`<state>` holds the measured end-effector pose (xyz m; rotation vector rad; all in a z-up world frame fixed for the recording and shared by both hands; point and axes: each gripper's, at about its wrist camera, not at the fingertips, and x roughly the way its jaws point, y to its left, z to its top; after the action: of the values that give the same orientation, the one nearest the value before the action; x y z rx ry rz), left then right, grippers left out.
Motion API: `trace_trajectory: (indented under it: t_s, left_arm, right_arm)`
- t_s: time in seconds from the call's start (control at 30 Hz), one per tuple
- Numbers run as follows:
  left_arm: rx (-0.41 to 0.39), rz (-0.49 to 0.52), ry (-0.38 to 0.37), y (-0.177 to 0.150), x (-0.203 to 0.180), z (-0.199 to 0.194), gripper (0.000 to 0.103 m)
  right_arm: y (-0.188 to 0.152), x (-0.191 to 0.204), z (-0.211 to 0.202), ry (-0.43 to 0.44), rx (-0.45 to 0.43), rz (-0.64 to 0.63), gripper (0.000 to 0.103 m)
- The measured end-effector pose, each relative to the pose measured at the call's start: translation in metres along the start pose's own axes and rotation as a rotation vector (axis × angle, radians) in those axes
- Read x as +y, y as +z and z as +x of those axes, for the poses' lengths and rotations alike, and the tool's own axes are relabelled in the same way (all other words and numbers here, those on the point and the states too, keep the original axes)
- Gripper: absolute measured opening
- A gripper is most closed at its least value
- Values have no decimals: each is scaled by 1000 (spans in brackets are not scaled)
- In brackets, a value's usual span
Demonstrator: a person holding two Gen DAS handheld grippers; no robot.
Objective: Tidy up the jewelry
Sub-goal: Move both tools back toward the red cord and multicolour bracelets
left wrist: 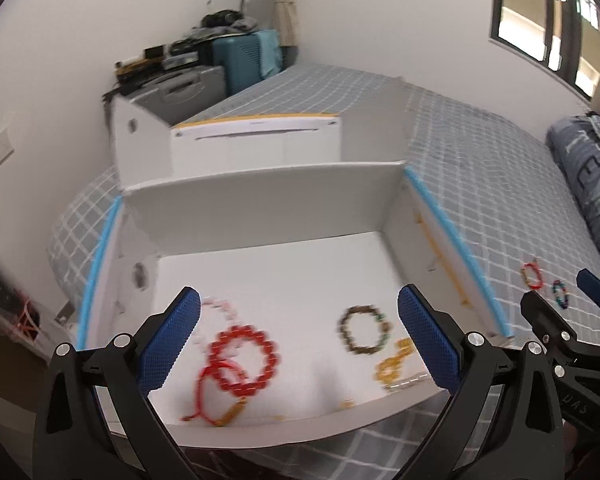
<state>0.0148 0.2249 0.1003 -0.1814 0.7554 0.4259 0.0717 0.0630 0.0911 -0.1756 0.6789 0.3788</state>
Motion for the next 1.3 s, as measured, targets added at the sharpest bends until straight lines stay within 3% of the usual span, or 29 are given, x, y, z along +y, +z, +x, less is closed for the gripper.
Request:
trace_trajectory:
  t_s: [0.3, 0.57, 0.83, 1.07, 1.3]
  left_arm:
    - [-1, 111, -121, 12, -99, 4, 97]
    - [35, 215, -215, 13, -198, 34, 97]
    - [93, 290, -263, 9, -277, 94, 97]
    - [167, 326, -270, 1, -317, 162, 97]
    - [208, 339, -280, -9, -341, 205, 97]
  right_arm:
    - [-8, -111, -5, -106, 15, 105, 95]
    - [-25, -192, 5, -164, 40, 195, 95]
    - [-45, -249, 47, -205, 94, 255, 95]
    - [-64, -278, 98, -230, 157, 269, 95]
    - [-81, -294, 134, -239, 193, 294, 94]
